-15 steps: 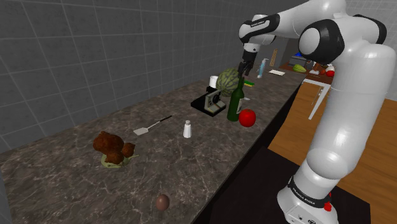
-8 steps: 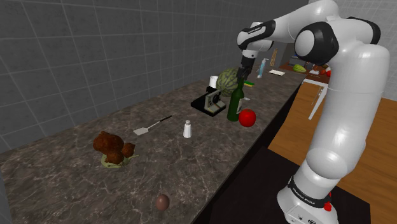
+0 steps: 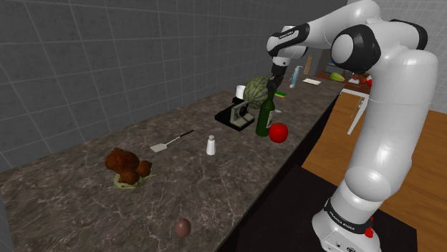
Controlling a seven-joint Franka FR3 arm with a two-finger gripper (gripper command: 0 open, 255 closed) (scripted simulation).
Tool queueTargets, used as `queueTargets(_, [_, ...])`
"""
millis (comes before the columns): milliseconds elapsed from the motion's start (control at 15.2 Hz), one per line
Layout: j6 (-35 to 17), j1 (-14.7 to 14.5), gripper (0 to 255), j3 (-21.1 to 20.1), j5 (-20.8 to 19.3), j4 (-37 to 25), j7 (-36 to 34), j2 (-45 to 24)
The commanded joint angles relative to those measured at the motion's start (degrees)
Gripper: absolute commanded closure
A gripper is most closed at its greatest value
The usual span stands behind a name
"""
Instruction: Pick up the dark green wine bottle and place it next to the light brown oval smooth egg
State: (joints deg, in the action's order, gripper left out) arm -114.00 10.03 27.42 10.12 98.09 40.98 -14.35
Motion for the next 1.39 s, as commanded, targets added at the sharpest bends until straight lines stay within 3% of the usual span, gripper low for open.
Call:
queueTargets(0, [0.0, 0.0, 255, 0.0, 0.0, 0.0, 0.0, 0.0])
queueTargets(528, [0.0, 0.0, 255, 0.0, 0.0, 0.0, 0.0, 0.0])
queueTargets(1320, [8.8, 0.2, 255, 0.4, -0.9, -7.9, -1.0, 1.1])
